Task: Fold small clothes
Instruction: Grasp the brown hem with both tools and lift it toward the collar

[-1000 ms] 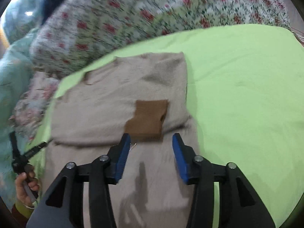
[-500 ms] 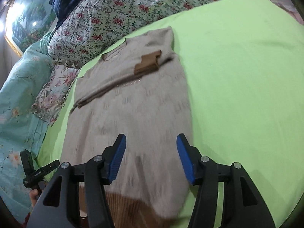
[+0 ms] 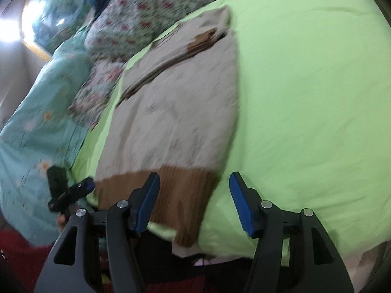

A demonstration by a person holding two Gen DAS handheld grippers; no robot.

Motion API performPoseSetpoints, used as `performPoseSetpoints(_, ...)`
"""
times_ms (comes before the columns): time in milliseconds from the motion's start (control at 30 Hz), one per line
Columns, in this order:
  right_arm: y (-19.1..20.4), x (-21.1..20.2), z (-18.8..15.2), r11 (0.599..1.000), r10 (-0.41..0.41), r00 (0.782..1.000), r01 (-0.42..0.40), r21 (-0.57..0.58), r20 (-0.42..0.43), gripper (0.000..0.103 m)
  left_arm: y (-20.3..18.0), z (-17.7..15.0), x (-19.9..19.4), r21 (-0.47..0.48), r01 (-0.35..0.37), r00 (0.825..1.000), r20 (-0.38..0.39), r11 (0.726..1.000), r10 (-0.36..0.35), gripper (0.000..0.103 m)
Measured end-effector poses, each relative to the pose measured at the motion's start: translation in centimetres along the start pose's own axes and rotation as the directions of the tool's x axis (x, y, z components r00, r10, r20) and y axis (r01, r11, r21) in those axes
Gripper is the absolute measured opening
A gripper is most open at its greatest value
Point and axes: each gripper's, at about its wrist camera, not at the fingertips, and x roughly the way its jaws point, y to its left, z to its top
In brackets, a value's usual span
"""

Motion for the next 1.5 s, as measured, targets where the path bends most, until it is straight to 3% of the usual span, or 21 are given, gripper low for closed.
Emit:
performPoseSetpoints(167,1.1,2.4,0.0,0.999,0.031,0.999,-0.031,-0.02,-0.018,0.061,-0.3,0.2,0.4,0.026,0.012,1.0,-0.019,1.0,-0.012,0.083)
performPoseSetpoints(267,1.7,3.4,0.5,0.999,0.034,0.999,-0.035,-0.025,-0.028,0.06,-0.3,0.2,0.6,0.037,0.017,1.0,-0.021,0.999,-0.016,0.072)
performPoseSetpoints(300,1.9,3.5,0.4,0.999,0.024,0.999,-0.025,-0.034,-0.034,0.054,-0.2,0.2,0.6,0.043,0.017,1.0,-0.024,0.999,-0.016,0.062)
performPoseSetpoints(333,2.1,3.6,0.4,0.999,0.015,0.999,-0.017,-0.046,-0.035,0.037,-0.3,0.2,0.6,0.05,0.016,1.0,-0.027,0.999,-0.015,0.049)
performPoseSetpoints(367,2.2,3.6,0.3,0.999,-0.002,0.999,0.0,-0.054,-0.04,0.026,-0.2,0.2,0.8,0.052,0.021,0.999,-0.039,0.998,-0.019,0.041)
performPoseSetpoints(400,2.1,3.5,0.1,0.999,-0.017,0.999,0.015,-0.051,-0.047,0.012,0.0,0.2,0.9,0.051,0.023,0.999,-0.046,0.998,-0.021,0.024)
performPoseSetpoints(433,1.6,3.3,0.1,0.999,-0.019,0.999,0.017,-0.038,-0.051,0.01,0.1,0.2,1.1,0.051,0.018,0.999,-0.052,0.999,-0.015,0.01)
performPoseSetpoints(467,1.1,2.7,-0.1,1.0,-0.018,0.999,0.017,-0.022,-0.043,0.009,0.3,0.2,1.1,0.055,0.01,0.998,-0.056,0.998,-0.007,0.008)
performPoseSetpoints(667,-0.5,-1.3,-0.2,1.0,0.02,0.999,-0.02,-0.005,0.038,0.008,0.8,0.3,-1.3,0.051,0.041,0.999,0.002,0.998,-0.041,0.007)
performPoseSetpoints(800,-0.5,0.3,-0.2,0.999,0.05,0.999,-0.05,0.001,-0.018,0.012,2.2,0.1,0.5,-0.003,0.046,0.996,-0.081,0.999,-0.046,0.012)
performPoseSetpoints(900,-0.5,1.6,-0.4,0.999,0.043,0.998,-0.043,0.01,-0.05,0.013,2.4,-0.1,0.7,-0.028,0.077,0.994,-0.069,0.997,-0.079,0.014)
performPoseSetpoints(1000,-0.1,1.7,-0.7,0.999,0.042,0.998,-0.043,-0.017,-0.035,0.01,1.8,-0.3,0.2,0.016,0.062,0.998,-0.023,0.998,-0.062,0.007)
performPoseSetpoints(1200,-1.1,-1.4,-0.7,0.987,0.155,0.985,-0.157,0.026,0.071,0.008,1.1,0.7,-3.5,0.021,0.075,0.992,0.102,0.997,-0.077,0.006)
performPoseSetpoints(1367,0.6,-3.5,1.4,0.96,0.279,0.947,-0.282,-0.005,0.158,0.008,-0.5,3.8,-6.5,0.046,0.095,0.971,0.214,0.994,-0.103,0.005)
performPoseSetpoints(1500,2.9,-4.3,4.6,0.95,0.311,0.925,-0.305,-0.064,0.216,0.008,-2.1,7.3,-7.6,0.082,0.114,0.948,0.289,0.99,-0.133,0.006)
